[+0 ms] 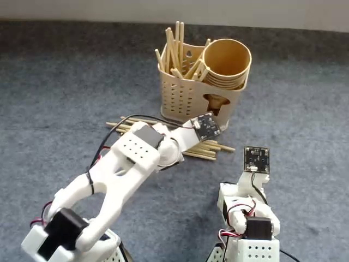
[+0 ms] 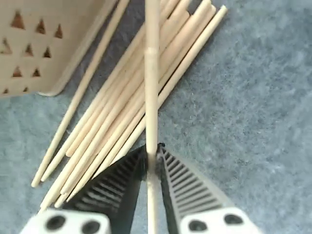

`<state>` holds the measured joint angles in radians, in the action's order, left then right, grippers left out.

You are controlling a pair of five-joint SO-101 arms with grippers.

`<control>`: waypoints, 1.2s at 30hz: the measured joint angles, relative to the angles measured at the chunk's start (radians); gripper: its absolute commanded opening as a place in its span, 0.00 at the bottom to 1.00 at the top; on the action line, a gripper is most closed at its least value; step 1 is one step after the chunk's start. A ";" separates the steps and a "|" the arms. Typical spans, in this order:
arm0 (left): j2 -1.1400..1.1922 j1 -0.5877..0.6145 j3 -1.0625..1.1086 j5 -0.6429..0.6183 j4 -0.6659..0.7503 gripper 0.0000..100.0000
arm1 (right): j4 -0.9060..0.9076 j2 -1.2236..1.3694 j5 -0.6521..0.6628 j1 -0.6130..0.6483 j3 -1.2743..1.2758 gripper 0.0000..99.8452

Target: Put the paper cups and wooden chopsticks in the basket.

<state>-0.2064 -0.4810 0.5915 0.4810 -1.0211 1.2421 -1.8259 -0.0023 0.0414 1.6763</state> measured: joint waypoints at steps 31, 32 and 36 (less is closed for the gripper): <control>-0.657 0.026 -0.230 -0.402 -0.057 0.01 | 0.000 0.000 0.000 0.000 0.000 0.00; -0.657 0.026 -0.253 -0.416 -0.057 0.01 | 0.000 0.000 0.000 0.000 0.000 0.00; -0.658 0.026 -0.318 -0.459 -0.012 0.01 | 0.000 0.000 0.000 0.002 0.000 0.00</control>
<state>-0.8646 -0.4549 0.2739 0.0222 -1.0334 1.2421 -1.8259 -0.0023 0.0430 1.6763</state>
